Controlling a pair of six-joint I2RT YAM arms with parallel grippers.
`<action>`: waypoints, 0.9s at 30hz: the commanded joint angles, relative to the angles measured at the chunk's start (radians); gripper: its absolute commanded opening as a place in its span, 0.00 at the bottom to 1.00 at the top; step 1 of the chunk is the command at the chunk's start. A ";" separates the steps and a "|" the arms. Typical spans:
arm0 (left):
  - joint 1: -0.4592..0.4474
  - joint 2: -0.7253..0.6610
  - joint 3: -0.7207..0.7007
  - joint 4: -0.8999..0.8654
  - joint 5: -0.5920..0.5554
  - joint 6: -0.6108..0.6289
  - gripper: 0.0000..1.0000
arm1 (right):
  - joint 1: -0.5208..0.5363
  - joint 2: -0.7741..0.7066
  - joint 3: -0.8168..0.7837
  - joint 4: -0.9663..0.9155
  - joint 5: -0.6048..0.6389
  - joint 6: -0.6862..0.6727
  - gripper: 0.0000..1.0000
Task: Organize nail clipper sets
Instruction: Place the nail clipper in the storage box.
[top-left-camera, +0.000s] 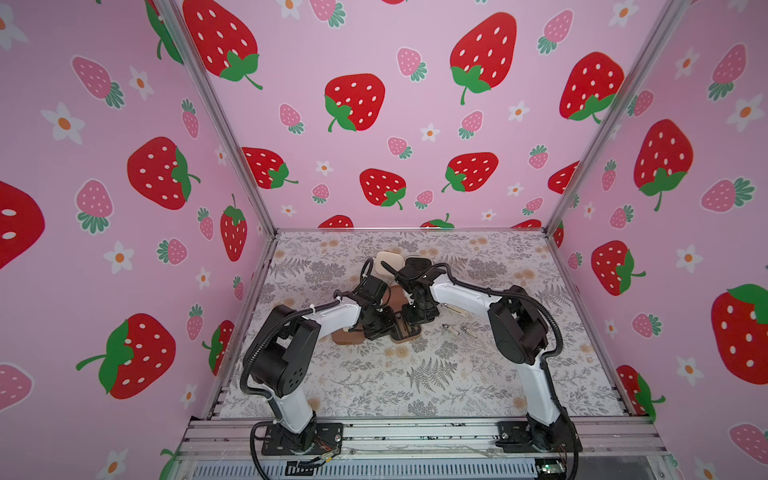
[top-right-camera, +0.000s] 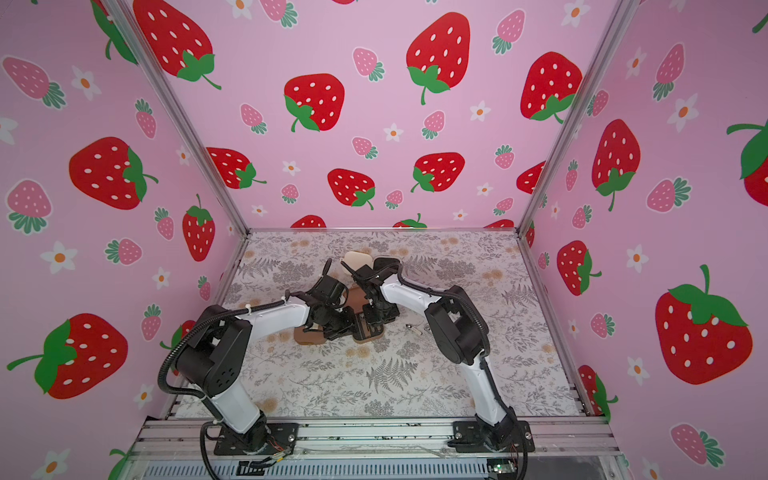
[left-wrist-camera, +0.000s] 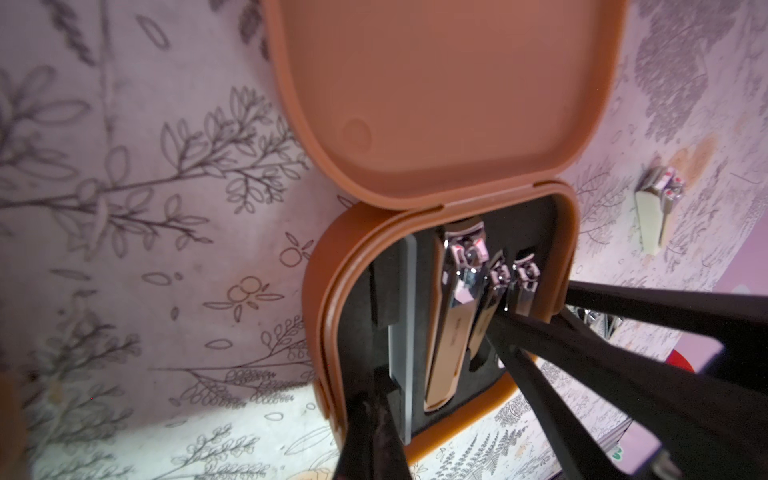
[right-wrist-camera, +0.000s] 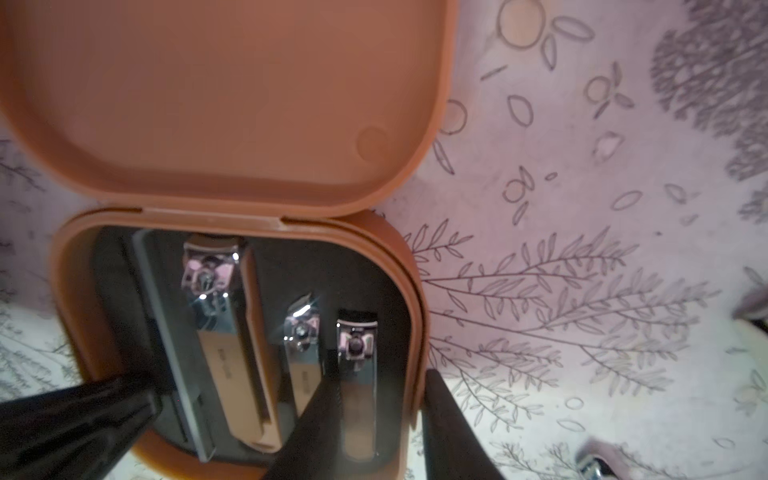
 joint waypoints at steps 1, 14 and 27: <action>-0.002 0.023 0.013 -0.042 -0.014 -0.003 0.00 | 0.001 0.047 -0.004 -0.002 0.007 0.008 0.32; -0.002 0.032 0.019 -0.044 -0.012 -0.002 0.00 | 0.001 -0.045 0.017 0.001 -0.045 0.006 0.36; -0.002 0.028 0.019 -0.043 -0.012 -0.001 0.00 | -0.003 -0.124 -0.053 -0.001 -0.049 0.013 0.38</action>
